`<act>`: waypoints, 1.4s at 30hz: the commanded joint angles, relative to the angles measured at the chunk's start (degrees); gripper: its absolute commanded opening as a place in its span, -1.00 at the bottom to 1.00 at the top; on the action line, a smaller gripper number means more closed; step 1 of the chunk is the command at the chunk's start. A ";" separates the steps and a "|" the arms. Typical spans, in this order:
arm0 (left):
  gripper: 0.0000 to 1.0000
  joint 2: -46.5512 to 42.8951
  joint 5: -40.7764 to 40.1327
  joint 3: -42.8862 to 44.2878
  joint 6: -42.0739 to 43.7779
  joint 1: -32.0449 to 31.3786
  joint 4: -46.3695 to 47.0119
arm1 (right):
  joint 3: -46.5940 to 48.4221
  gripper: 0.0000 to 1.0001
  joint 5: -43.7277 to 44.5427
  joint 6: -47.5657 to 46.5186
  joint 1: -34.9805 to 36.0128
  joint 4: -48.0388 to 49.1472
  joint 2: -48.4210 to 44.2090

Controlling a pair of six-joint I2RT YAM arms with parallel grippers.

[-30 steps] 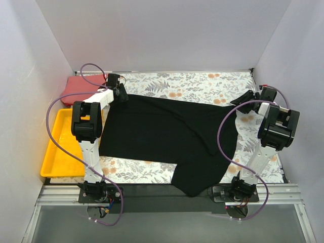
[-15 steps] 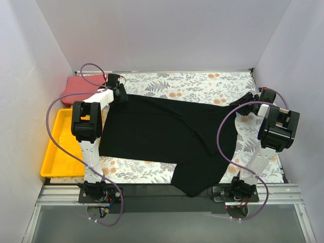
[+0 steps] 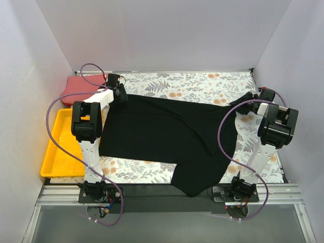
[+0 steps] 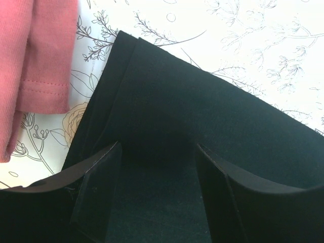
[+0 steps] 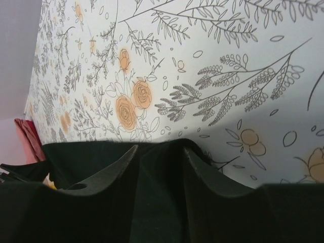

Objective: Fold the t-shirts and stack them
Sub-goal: Fold the tshirt

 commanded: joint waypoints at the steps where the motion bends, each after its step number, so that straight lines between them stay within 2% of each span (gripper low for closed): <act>1: 0.18 2.42 -2.24 -2.50 0.88 1.41 -5.05 | 3.51 -0.13 -1.29 0.49 -0.38 1.91 1.98; 6: 0.18 2.60 -2.77 -2.94 0.88 1.41 -5.05 | 4.48 -0.33 -2.09 0.58 -0.38 2.00 4.10; 7: 0.18 2.69 -2.85 -2.94 0.88 1.49 -5.14 | 4.57 -0.45 -2.09 0.49 -0.38 2.00 4.18; 9: 0.18 2.69 -2.59 -2.94 0.79 1.58 -5.14 | 4.75 -0.57 -2.00 0.14 -0.47 1.91 4.54; 10: 0.18 2.69 -2.42 -2.86 0.62 1.76 -5.23 | 4.83 -0.80 -1.91 -0.21 -0.56 1.91 4.62; 12: 0.18 2.86 -2.07 -2.51 0.18 1.93 -5.49 | 5.45 -0.97 -0.95 -0.65 -0.91 1.82 4.89; 19: 0.16 5.23 -1.98 1.01 0.79 2.20 -7.86 | 11.42 -0.97 1.87 -3.55 -3.63 1.73 7.87; 24: 0.16 6.37 -1.71 2.94 3.33 2.20 -8.21 | 18.26 -0.97 0.47 -6.80 -3.90 0.77 11.47; 29: 0.20 5.68 -1.10 5.23 3.60 2.20 -8.21 | 18.90 -0.97 -1.82 -7.86 -3.90 0.33 12.80; 30: 0.21 4.72 -0.66 6.10 3.43 2.20 -8.21 | 18.81 -0.92 -2.08 -8.21 -3.81 -0.02 12.54; 33: 0.26 1.74 0.22 6.90 2.64 2.11 -8.39 | 18.02 -0.54 -1.04 -11.46 -3.37 -1.95 9.82; 34: 0.27 0.85 0.22 6.81 1.94 2.02 -8.30 | 18.02 -0.36 -0.42 -14.25 -2.85 -4.57 7.90; 37: 0.30 -2.92 -0.21 6.29 0.88 2.02 -8.48 | 17.23 -0.11 3.35 -17.61 -1.70 -9.15 2.98; 42: 0.31 -8.73 -1.18 2.95 -2.02 1.41 -8.48 | 12.85 -0.02 12.49 -21.65 2.16 -14.69 -7.05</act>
